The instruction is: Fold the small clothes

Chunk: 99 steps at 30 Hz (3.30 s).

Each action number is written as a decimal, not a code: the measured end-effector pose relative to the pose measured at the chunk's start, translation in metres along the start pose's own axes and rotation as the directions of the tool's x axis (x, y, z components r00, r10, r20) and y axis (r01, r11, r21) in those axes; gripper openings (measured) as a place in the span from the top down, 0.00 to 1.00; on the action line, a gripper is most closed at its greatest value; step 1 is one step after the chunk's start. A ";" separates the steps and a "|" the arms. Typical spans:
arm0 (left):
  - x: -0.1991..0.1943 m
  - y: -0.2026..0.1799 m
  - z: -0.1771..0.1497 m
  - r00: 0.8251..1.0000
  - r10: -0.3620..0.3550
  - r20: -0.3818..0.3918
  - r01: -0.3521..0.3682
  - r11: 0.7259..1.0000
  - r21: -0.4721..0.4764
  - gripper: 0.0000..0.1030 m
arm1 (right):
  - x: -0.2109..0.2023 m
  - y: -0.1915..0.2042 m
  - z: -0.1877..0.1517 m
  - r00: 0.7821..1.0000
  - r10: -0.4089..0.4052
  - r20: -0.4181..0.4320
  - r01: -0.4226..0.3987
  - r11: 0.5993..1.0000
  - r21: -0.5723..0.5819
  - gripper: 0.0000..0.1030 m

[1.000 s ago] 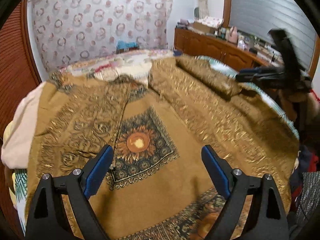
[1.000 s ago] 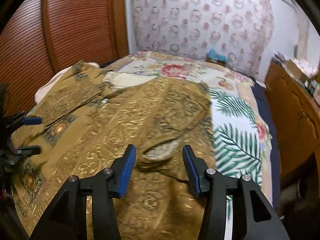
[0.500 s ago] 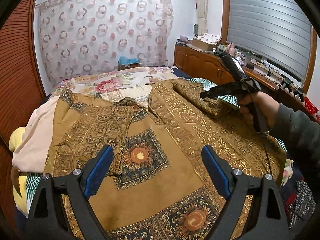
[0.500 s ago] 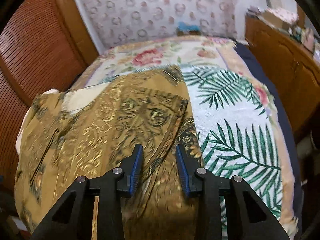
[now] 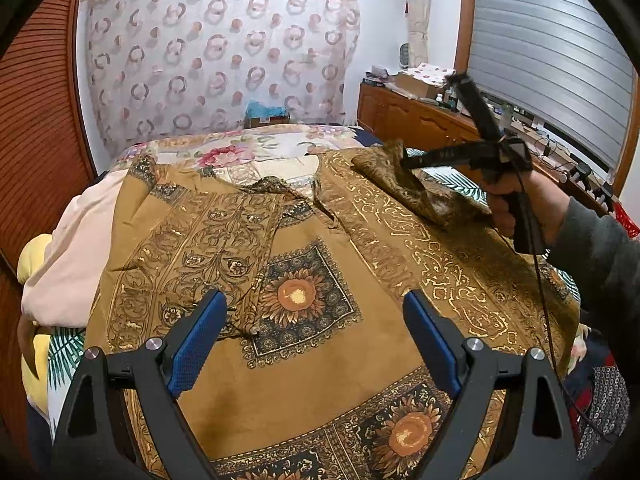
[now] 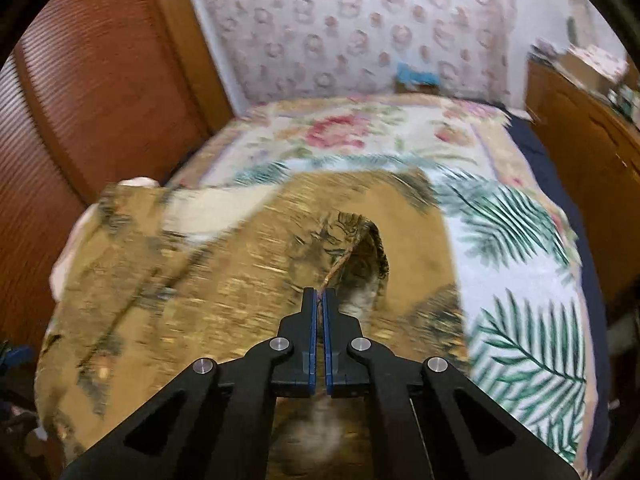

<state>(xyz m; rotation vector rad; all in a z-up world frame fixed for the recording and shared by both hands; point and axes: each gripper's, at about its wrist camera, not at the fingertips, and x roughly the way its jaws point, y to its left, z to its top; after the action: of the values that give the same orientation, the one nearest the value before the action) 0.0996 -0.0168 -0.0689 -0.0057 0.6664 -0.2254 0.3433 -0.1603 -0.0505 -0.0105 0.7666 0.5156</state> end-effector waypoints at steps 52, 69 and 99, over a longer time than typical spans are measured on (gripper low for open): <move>0.128 0.188 0.086 0.964 0.149 -0.222 -0.174 0.980 -0.094 0.43 | 0.060 -0.065 0.028 0.984 -0.161 -0.073 0.147 0.975 -0.165 0.48; 0.128 0.182 0.093 0.959 0.183 -0.217 -0.190 0.982 -0.010 0.73 | 0.072 -0.066 0.036 0.982 -0.165 -0.094 0.151 0.979 -0.140 0.48; -0.055 0.094 0.083 0.979 0.078 0.188 -0.089 0.995 0.048 0.96 | -0.124 -0.017 -0.041 0.965 -0.011 0.262 0.065 0.978 -0.198 0.97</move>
<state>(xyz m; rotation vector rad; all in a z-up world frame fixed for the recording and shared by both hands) 0.1277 0.0811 0.0231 0.0541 0.4727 -0.1602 0.2492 -0.2382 -0.0005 -0.1468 0.4538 0.5453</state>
